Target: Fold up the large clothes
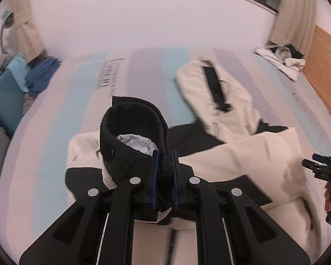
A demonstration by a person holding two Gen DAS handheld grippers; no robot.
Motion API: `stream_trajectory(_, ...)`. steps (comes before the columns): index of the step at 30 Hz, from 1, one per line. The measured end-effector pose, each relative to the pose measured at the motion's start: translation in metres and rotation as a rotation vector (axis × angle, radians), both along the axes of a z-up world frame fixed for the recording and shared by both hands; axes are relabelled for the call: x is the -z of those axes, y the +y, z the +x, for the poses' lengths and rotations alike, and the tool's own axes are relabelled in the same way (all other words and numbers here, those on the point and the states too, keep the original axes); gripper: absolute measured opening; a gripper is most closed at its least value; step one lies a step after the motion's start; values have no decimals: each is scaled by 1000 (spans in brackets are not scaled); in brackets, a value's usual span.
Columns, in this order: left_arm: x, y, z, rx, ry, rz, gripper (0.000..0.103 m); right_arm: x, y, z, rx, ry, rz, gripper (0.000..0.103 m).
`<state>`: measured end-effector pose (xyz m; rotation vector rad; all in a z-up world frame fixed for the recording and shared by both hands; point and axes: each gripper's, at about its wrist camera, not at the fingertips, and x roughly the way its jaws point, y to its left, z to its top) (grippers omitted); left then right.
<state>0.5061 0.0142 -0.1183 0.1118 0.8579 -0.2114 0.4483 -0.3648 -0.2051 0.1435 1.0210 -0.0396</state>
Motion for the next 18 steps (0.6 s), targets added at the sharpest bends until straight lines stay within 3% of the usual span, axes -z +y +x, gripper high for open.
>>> stream_trajectory(6,5,-83,-13,80,18,-54,10,5,-15,-5,-87,-9,-18,81)
stream_trajectory(12,33,-174,-21,160,71,-105,10,20,-39,-6,-122,-9,13,81)
stream_trajectory(18,60,-264,-28,246,108,-123,10,16,-77,-19,-125,-46,-86,81)
